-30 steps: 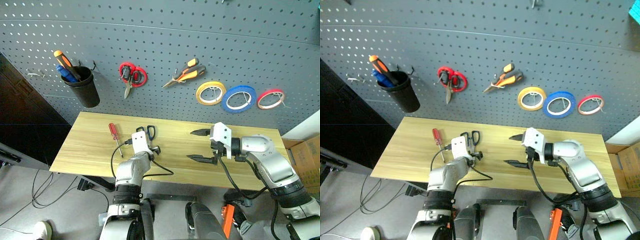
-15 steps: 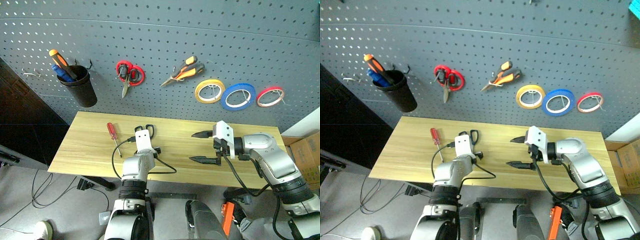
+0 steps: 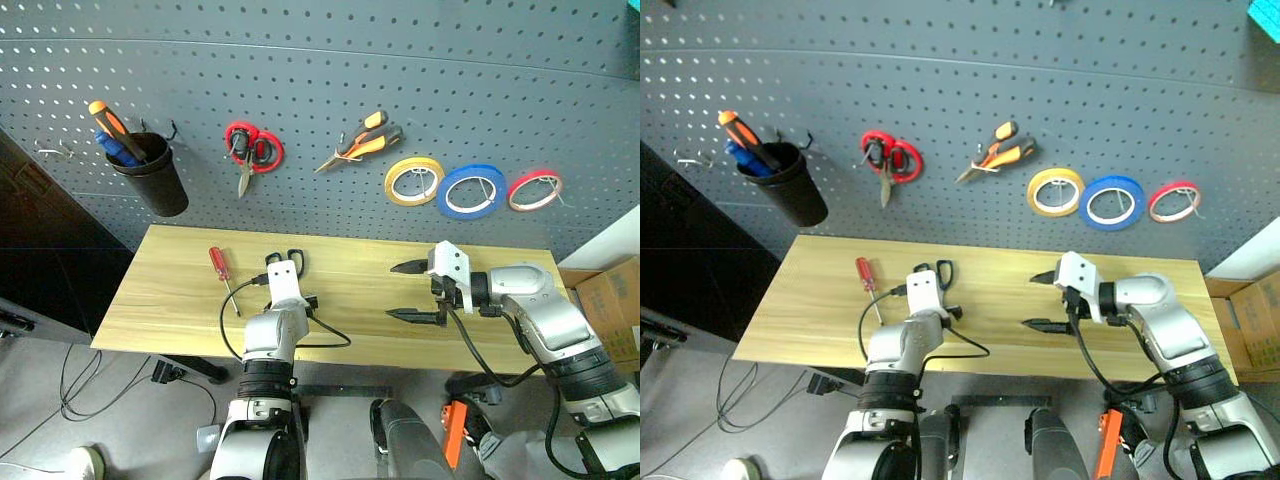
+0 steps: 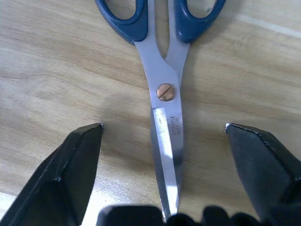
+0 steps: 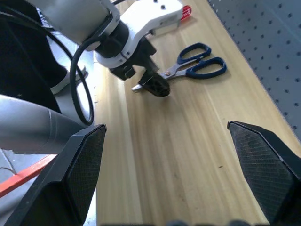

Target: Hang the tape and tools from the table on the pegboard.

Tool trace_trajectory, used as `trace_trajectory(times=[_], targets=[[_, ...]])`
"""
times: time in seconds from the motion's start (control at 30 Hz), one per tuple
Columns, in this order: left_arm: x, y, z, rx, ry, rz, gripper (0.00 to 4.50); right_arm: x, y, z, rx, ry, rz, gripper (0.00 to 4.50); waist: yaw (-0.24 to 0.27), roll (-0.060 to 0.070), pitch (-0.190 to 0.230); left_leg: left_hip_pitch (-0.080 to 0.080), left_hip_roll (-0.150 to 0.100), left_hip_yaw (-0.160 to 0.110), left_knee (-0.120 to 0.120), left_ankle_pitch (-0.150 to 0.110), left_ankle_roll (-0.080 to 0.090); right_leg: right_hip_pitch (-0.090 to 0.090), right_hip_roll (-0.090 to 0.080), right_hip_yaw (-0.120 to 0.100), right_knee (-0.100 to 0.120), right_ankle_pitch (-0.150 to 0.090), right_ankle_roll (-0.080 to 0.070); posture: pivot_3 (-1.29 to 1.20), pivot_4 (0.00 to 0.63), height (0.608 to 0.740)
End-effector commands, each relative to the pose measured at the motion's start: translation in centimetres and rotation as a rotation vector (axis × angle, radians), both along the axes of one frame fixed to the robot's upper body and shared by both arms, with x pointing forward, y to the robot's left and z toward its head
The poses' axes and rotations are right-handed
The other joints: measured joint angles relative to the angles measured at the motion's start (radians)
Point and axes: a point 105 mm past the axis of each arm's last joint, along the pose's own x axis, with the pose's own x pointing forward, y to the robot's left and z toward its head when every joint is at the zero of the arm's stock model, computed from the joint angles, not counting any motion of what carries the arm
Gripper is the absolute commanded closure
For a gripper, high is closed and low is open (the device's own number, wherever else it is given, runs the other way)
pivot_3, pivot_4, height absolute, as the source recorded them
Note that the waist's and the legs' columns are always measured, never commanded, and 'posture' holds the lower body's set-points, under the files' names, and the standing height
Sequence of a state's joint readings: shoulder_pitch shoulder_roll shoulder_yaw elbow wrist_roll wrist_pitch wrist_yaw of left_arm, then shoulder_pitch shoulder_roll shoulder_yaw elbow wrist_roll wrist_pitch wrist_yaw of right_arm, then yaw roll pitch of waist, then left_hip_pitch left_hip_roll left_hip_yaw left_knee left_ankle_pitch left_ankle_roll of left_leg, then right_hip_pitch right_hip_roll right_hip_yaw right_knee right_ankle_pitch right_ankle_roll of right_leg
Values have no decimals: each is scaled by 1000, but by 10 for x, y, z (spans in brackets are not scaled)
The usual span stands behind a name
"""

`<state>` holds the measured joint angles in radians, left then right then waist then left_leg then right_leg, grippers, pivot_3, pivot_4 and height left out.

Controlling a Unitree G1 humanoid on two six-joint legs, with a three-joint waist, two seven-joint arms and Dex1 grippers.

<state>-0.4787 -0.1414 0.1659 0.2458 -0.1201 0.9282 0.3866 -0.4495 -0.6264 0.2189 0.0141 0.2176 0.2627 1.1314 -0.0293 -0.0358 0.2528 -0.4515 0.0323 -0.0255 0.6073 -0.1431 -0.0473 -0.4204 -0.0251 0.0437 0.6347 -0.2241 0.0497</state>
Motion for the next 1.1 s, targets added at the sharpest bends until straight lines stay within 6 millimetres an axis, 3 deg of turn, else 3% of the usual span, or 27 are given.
trace_trajectory(times=[0.03, 0.3, 0.33, 0.67, 0.87, 1.1], targets=[[-6, 3, -8, 2, 41, 19, 1197, 3, 1, 14, 27, -41, 1, 0, 0, 0, 0, 0, 0, 0, 0, 0, 0, 0, 0, 0, 0, 0, 0, -28, 281, 740], [-8, 1, -8, -11, 42, 32, 3979, 6, 0, 17, 34, -41, -14, 0, -1, 0, 0, 0, 0, 0, 0, 0, 0, 0, 0, 0, 0, 0, 0, -25, 279, 740], [-8, 1, -8, -11, 41, 33, 4074, 7, 0, 17, 34, -42, -15, 0, -1, 0, 0, 0, 0, 0, 0, 0, 0, 0, 0, 0, 0, 0, 0, -25, 278, 740], [-3, 5, -3, 8, 4, 20, 4074, 9, 2, 19, 44, -52, -20, 0, 0, 0, 0, 0, 0, 0, 0, 0, 0, 0, 0, 0, 0, 0, 0, -14, 271, 740], [9, 6, 36, 78, -231, -90, 4074, 7, 8, 30, 102, -89, -46, 0, 0, -1, 1, -1, 0, 0, -2, 0, 0, -2, 0, 0, -1, 0, 0, 0, 257, 740], [-10, 32, 73, 260, -424, -144, 4074, -8, 22, 41, 221, -109, -122, 0, 5, -1, 1, -2, 0, -1, -9, -1, -2, -3, 0, 0, -1, -2, 4, 22, 238, 740]])
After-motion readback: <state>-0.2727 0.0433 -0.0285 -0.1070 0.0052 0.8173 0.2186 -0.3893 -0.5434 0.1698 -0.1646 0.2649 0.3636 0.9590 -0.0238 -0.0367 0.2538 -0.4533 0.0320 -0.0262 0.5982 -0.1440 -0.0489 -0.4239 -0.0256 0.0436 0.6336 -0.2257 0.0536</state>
